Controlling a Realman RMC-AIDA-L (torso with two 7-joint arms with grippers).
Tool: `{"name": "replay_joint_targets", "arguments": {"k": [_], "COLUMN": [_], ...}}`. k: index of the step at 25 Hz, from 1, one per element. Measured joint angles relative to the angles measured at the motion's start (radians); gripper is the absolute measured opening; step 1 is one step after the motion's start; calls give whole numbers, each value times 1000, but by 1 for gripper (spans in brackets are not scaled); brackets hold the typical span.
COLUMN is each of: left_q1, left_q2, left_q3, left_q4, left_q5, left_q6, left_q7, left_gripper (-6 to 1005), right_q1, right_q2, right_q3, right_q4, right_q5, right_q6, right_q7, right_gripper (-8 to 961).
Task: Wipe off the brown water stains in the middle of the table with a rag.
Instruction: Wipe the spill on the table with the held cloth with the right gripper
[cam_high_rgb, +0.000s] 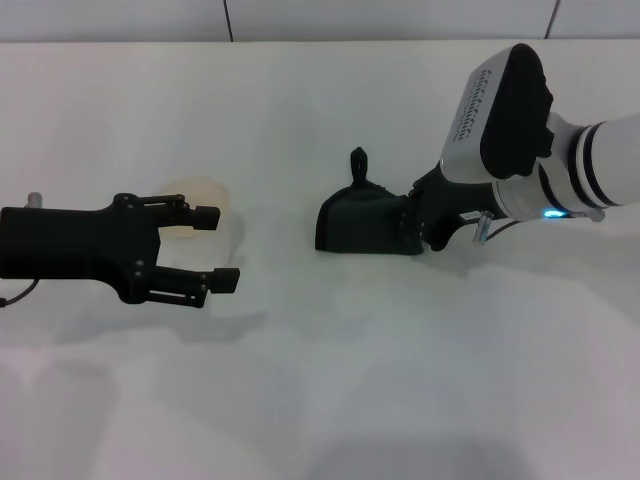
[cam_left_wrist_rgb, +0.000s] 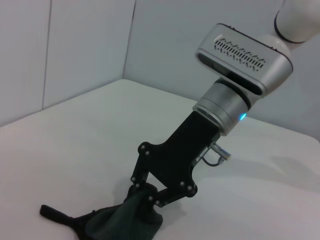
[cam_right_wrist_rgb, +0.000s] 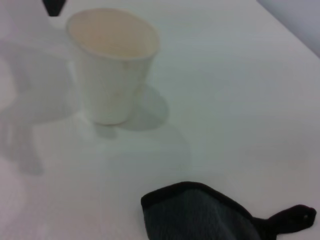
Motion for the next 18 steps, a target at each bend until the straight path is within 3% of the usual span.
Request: {"name": "replay_joint_targets", "arguments": {"k": [9,18], "left_q1": [-3,-4], "left_q2": [0,-2], "left_q3": [-1,-2], "left_q4": [0,0], "left_q5": [-7,-15], "left_q6": [0,0], "left_q7": [-2,-4], "left_gripper": [892,890], "right_q1": [4,15], "right_q2": [-1,0], "right_q3": [-3,-38], "right_q4": [11,10], "right_q5": [6,12], "right_q6": [29,-29], "right_q7": [1,2], "right_gripper": [97,97]}}
